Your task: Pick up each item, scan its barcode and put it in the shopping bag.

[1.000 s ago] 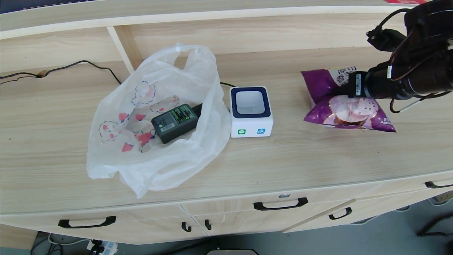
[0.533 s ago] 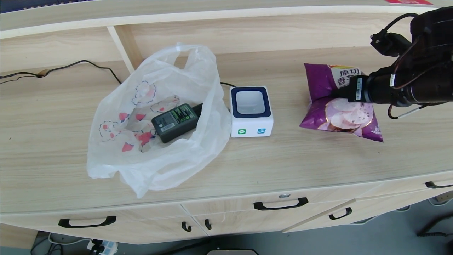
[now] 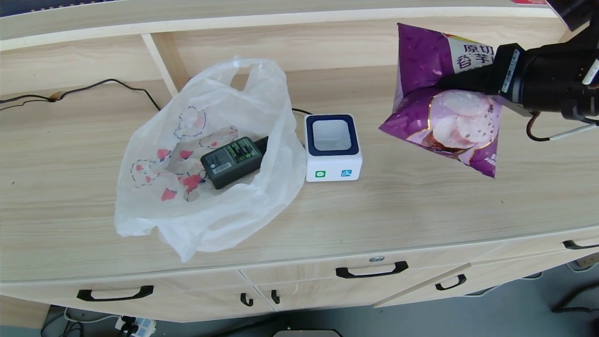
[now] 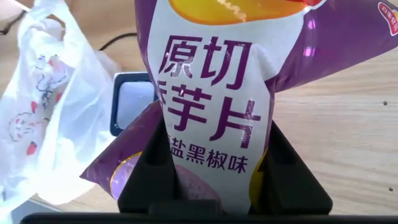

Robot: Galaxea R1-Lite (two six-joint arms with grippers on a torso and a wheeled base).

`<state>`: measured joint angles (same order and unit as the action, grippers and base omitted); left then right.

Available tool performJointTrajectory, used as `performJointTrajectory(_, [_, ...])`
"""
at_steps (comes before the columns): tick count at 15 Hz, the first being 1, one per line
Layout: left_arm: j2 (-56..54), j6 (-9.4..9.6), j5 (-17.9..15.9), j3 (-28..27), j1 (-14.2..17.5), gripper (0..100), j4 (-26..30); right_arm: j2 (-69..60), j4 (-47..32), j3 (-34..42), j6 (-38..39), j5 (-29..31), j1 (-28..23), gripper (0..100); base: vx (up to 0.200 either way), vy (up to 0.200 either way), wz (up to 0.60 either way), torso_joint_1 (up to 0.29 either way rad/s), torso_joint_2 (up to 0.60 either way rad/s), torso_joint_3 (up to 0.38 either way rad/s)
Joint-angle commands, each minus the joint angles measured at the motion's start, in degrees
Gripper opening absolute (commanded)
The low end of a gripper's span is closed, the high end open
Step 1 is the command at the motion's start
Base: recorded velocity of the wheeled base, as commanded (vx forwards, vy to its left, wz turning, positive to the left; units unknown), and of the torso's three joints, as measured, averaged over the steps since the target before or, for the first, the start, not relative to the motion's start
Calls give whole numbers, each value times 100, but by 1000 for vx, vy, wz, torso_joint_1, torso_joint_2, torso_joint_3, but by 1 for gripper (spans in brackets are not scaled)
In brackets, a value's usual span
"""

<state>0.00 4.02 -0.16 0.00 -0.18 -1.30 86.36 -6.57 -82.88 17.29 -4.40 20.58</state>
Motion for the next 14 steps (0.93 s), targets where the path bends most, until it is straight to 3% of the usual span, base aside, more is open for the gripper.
performJointTrajectory(1, [0, -7, 7, 0, 1, 100, -1, -743, 833, 879, 275, -122, 421, 0, 0, 0, 0, 0, 0, 0])
performJointTrajectory(4, [9, -7, -2, 0, 1, 100, 7, -1569, 2995, 3094, 354, -158, 711, 0, 0, 0, 0, 0, 0, 0])
performJointTrajectory(6, [0, 2, -2, 0, 1, 100, 7, -1895, 4155, 4070, 908, -158, 948, 0, 0, 0, 0, 0, 0, 0])
performJointTrajectory(8, [9, 11, -2, 0, 1, 100, 7, -2097, 4911, 4676, 1295, -158, 1291, 0, 0, 0, 0, 0, 0, 0])
performJointTrajectory(11, [9, 20, -2, 0, 1, 100, -10, -2176, 5438, 5054, 1655, -166, 1616, 0, 0, 0, 0, 0, 0, 0])
performJointTrajectory(12, [9, 20, -2, 0, 1, 100, -10, -2202, 5500, 5036, 1690, -184, 1906, 0, 0, 0, 0, 0, 0, 0])
performJointTrajectory(14, [9, 20, -2, 0, 1, 100, -10, -2211, 5500, 5010, 1998, -316, 2012, 0, 0, 0, 0, 0, 0, 0])
